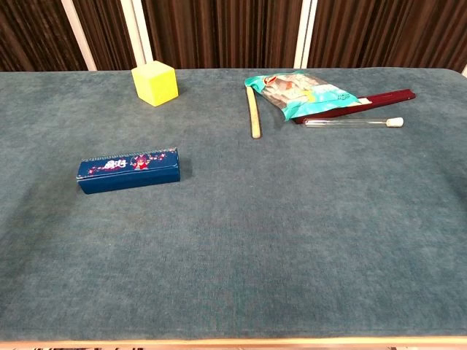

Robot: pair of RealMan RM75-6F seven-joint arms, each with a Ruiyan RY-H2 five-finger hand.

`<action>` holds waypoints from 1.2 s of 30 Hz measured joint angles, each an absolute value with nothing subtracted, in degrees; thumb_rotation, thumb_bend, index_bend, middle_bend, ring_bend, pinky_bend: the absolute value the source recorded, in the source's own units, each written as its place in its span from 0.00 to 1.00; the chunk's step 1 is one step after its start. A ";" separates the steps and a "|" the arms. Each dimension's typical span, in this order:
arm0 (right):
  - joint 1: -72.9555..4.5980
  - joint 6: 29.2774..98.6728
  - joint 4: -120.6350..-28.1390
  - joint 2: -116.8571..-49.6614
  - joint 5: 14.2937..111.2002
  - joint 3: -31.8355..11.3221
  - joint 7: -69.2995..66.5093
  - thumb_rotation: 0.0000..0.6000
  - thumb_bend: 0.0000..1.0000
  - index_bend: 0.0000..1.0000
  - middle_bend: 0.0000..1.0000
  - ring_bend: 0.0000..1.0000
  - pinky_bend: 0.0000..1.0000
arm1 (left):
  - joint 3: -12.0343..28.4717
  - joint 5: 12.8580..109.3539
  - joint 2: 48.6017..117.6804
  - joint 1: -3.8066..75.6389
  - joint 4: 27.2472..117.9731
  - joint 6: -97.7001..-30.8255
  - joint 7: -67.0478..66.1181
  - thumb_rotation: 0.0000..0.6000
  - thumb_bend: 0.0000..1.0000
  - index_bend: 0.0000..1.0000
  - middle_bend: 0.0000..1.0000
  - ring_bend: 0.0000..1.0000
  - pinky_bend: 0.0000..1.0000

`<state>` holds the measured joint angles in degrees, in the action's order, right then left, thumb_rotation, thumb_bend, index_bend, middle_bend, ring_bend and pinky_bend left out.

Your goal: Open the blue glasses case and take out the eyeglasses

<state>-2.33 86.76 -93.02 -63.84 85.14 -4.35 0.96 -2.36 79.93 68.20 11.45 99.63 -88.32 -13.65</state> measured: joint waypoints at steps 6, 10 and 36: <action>-2.33 86.62 -92.99 -63.86 84.92 -4.36 0.92 1.00 0.17 0.00 0.00 0.00 0.18 | -1.87 79.51 68.31 11.33 99.66 -87.41 -13.96 1.00 0.13 0.00 0.00 0.00 0.00; -2.28 86.80 -93.06 -63.79 85.12 -4.34 0.93 1.00 0.17 0.00 0.00 0.00 0.18 | -1.63 79.31 68.49 11.38 99.85 -86.59 -14.61 1.00 0.13 0.00 0.00 0.00 0.00; -2.20 86.27 -93.56 -63.55 84.29 -4.43 0.06 1.00 0.17 0.00 0.00 0.00 0.18 | 8.94 62.28 79.36 23.35 103.24 -72.82 -31.06 1.00 0.26 0.00 0.10 0.00 0.02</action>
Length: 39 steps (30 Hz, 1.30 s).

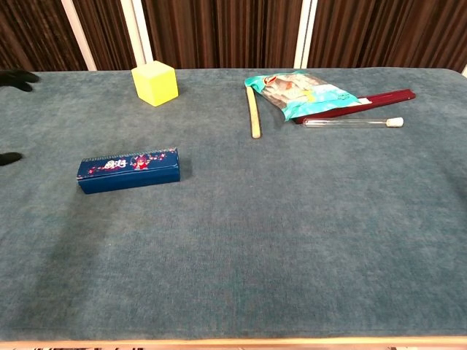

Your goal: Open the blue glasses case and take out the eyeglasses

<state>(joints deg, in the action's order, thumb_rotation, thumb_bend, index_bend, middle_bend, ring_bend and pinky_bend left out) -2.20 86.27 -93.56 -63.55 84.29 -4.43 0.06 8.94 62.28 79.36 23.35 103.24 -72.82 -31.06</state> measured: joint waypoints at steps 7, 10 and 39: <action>-2.24 85.95 -93.77 -63.35 83.99 -4.49 -0.56 1.00 0.17 0.00 0.00 0.00 0.18 | 12.10 54.40 86.22 27.84 100.88 -71.42 -38.18 1.00 0.27 0.00 0.14 0.00 0.02; -2.25 85.85 -93.91 -63.27 83.95 -4.49 -0.81 1.00 0.17 0.00 0.00 0.00 0.18 | 12.98 51.45 88.70 29.49 99.30 -71.20 -40.80 1.00 0.29 0.00 0.17 0.00 0.02; -2.35 85.32 -94.37 -62.84 83.70 -4.47 -1.67 1.00 0.17 0.00 0.00 0.00 0.18 | 13.11 41.98 97.06 34.39 91.14 -71.45 -45.96 1.00 0.36 0.00 0.26 0.00 0.03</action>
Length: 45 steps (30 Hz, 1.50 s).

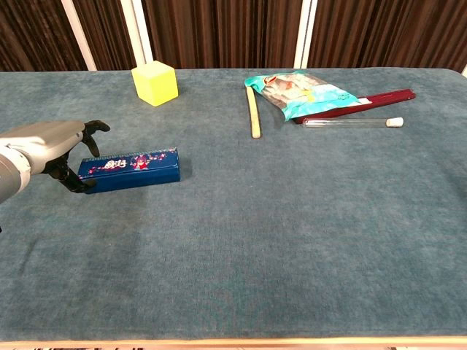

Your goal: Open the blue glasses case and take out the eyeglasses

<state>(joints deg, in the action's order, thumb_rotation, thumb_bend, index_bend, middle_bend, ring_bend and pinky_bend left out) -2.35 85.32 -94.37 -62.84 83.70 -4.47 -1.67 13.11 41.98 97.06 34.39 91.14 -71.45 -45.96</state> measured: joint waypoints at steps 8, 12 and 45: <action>-2.32 85.42 -94.36 -62.88 83.72 -4.49 -1.59 1.00 0.17 0.00 0.00 0.00 0.18 | 12.97 42.09 97.16 34.57 90.64 -71.57 -45.12 1.00 0.40 0.01 0.27 0.00 0.03; -2.30 85.47 -94.37 -62.91 83.73 -4.49 -1.55 1.00 0.17 0.00 0.00 0.00 0.18 | 12.91 42.06 97.10 34.67 90.46 -71.55 -44.84 1.00 0.40 0.01 0.28 0.00 0.03; -2.11 85.79 -94.33 -62.95 83.51 -4.61 -1.42 1.00 0.17 0.00 0.00 0.00 0.18 | 14.07 40.72 97.21 36.62 86.52 -69.28 -42.92 1.00 0.52 0.05 0.30 0.00 0.03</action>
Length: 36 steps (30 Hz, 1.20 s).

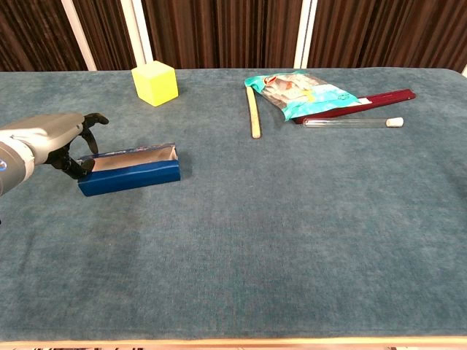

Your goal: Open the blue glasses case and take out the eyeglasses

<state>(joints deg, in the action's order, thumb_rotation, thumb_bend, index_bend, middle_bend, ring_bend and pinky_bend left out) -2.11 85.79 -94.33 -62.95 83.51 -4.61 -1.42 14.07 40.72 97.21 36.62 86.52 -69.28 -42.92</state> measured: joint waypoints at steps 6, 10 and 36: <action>-2.09 85.76 -94.38 -62.94 83.37 -4.65 -1.43 1.00 0.17 0.00 0.00 0.00 0.18 | 14.61 40.33 97.67 37.41 83.66 -68.40 -42.74 1.00 0.52 0.05 0.30 0.00 0.03; -2.03 85.83 -94.46 -62.89 83.36 -4.65 -1.52 1.00 0.17 0.00 0.00 0.00 0.18 | 15.05 39.91 97.99 38.06 80.64 -67.76 -42.81 1.00 0.52 0.05 0.28 0.00 0.03; -1.73 86.33 -94.44 -62.73 83.37 -4.77 -1.47 1.00 0.17 0.00 0.00 0.00 0.18 | 9.33 55.64 81.34 35.16 91.06 -66.33 -37.18 1.00 0.34 0.10 0.95 0.87 0.94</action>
